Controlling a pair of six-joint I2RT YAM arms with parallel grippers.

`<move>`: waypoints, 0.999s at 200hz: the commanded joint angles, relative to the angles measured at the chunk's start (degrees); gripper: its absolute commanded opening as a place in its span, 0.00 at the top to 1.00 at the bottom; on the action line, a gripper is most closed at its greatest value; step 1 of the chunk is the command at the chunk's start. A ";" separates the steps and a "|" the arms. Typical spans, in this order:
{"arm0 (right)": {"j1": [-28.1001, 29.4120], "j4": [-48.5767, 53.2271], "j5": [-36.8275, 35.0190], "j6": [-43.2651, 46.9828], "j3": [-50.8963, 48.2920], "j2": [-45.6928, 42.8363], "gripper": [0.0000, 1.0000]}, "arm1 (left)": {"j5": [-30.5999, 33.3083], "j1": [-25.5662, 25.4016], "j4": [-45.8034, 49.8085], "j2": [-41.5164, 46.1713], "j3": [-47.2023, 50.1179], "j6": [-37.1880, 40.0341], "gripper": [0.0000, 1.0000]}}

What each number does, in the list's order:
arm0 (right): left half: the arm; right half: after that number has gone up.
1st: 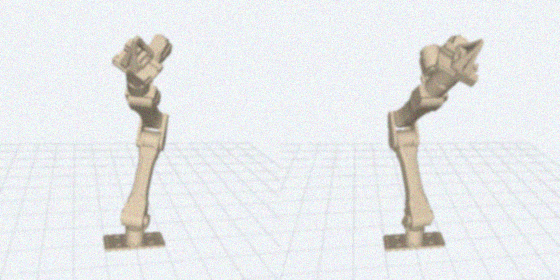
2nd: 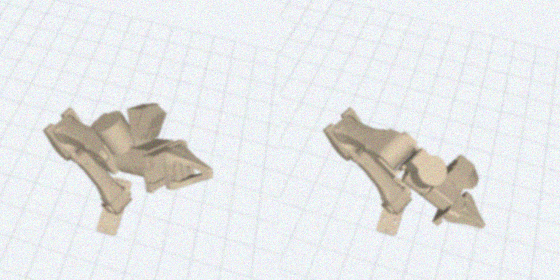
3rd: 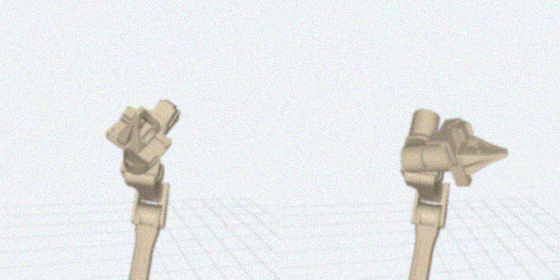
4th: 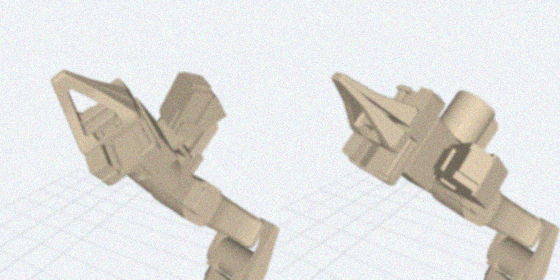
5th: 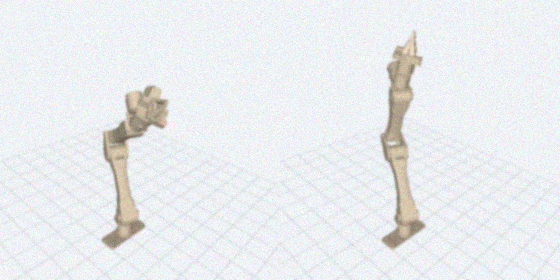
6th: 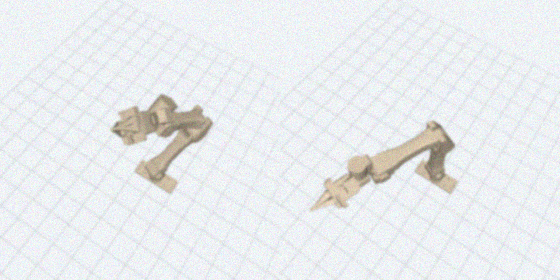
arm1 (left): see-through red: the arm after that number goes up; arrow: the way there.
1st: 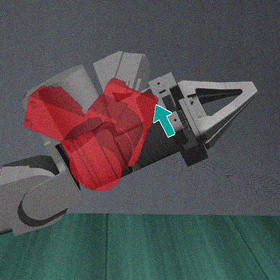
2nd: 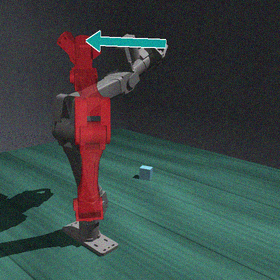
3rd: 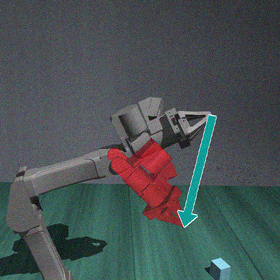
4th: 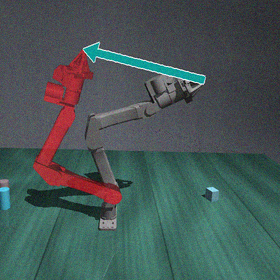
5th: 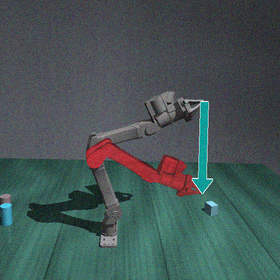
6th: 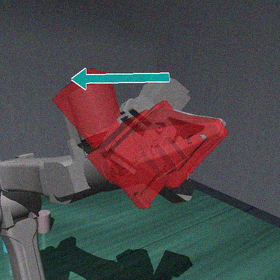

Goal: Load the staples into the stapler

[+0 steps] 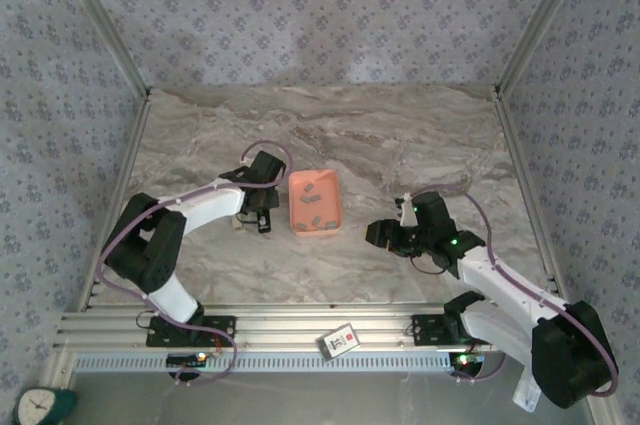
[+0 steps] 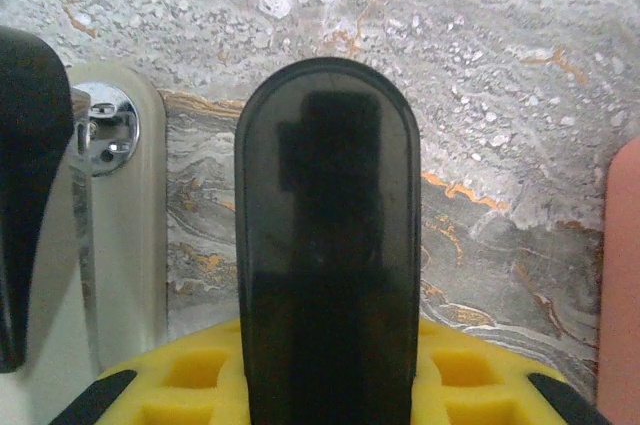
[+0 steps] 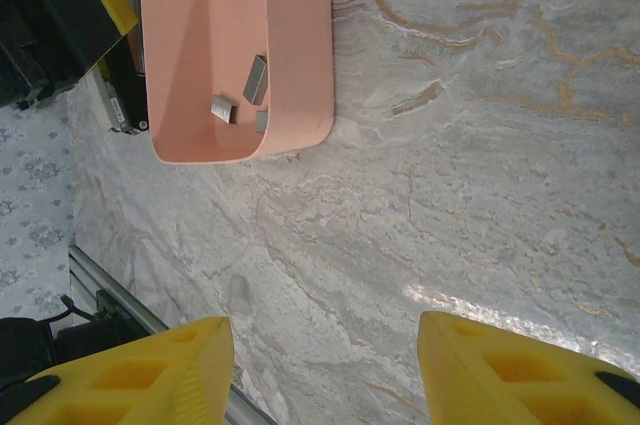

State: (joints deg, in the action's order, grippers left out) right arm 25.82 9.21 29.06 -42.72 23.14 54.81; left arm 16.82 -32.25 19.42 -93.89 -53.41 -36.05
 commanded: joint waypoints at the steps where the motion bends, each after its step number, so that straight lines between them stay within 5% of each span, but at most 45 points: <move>1: 0.39 0.36 -1.19 1.16 0.73 -0.06 0.47 | -0.70 0.41 -1.37 0.58 -2.05 1.33 0.72; 62: -0.59 2.50 -3.81 4.96 3.18 0.18 0.46 | 0.86 0.84 4.90 8.67 -5.55 3.34 0.21; 97: -3.78 5.21 -10.32 13.28 7.35 1.64 0.45 | 3.51 3.57 7.13 16.51 -6.49 7.30 0.01; 128: -9.48 3.45 -16.08 20.76 10.11 3.88 0.40 | 6.13 9.93 2.64 24.12 -1.16 13.82 0.00; 137: -11.56 2.08 -17.73 22.44 10.64 4.48 0.22 | 6.96 11.77 -0.79 26.24 1.47 17.21 0.00; 140: -12.41 1.48 -18.25 22.95 10.74 4.64 0.05 | 7.65 12.12 -2.13 26.90 2.47 18.90 0.00; 143: -13.19 0.84 -18.81 23.36 10.81 4.85 0.00 | 8.49 12.56 -3.32 27.52 3.42 19.81 0.00; 200: -27.05 -18.16 -25.81 30.98 6.84 9.43 0.00 | 14.03 19.73 -29.46 36.00 24.33 29.88 0.00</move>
State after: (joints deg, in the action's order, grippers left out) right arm 2.09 0.89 8.69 -17.39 31.79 61.89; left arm 27.75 -14.79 4.05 -60.99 -36.01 -11.40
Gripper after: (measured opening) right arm 0.997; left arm 0.997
